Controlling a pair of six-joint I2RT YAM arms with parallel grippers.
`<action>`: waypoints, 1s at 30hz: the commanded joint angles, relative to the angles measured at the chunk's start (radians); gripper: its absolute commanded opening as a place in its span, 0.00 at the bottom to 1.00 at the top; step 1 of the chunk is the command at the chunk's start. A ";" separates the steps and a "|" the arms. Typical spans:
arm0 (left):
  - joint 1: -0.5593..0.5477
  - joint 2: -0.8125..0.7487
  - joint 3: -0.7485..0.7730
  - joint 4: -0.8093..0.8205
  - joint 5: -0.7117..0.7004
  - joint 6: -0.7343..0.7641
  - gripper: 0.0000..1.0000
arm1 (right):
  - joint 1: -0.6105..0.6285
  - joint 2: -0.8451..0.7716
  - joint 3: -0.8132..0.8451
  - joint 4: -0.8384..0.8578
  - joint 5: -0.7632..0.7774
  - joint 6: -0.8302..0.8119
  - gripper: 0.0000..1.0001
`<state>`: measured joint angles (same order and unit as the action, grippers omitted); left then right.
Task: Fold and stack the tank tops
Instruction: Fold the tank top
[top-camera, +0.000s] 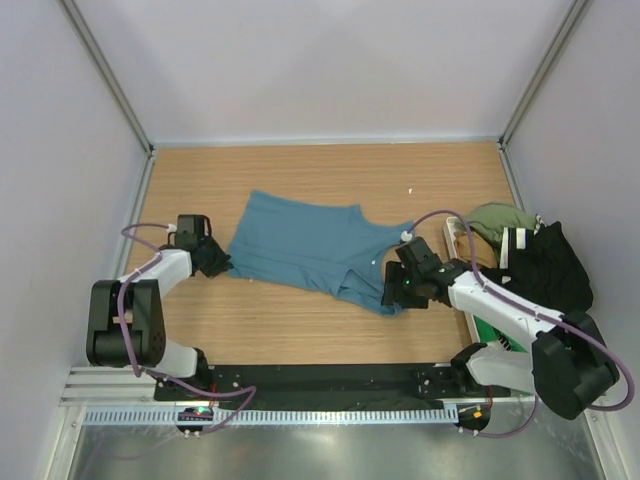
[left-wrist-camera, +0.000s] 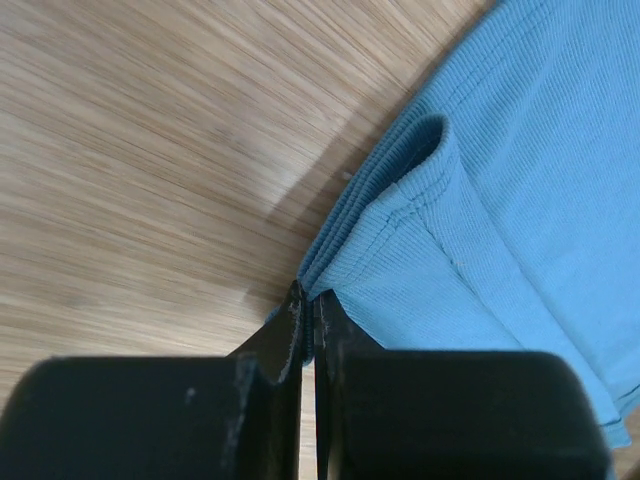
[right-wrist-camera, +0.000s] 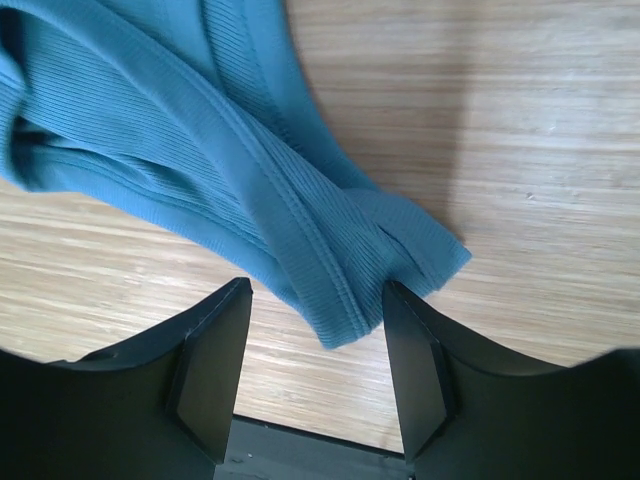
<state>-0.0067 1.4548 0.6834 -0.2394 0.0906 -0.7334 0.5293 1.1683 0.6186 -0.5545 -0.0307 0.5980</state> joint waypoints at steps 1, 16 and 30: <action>0.046 -0.034 0.024 -0.006 -0.046 0.020 0.00 | 0.053 0.034 0.042 0.013 0.095 0.011 0.60; 0.086 -0.044 0.025 0.003 -0.034 0.011 0.00 | 0.107 0.067 0.132 -0.099 0.345 0.095 0.09; 0.085 -0.048 0.022 0.006 -0.029 0.014 0.00 | -0.173 0.131 0.102 -0.021 0.118 0.030 0.28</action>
<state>0.0677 1.4376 0.6842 -0.2443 0.0738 -0.7284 0.3893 1.2842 0.7197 -0.5991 0.1326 0.6556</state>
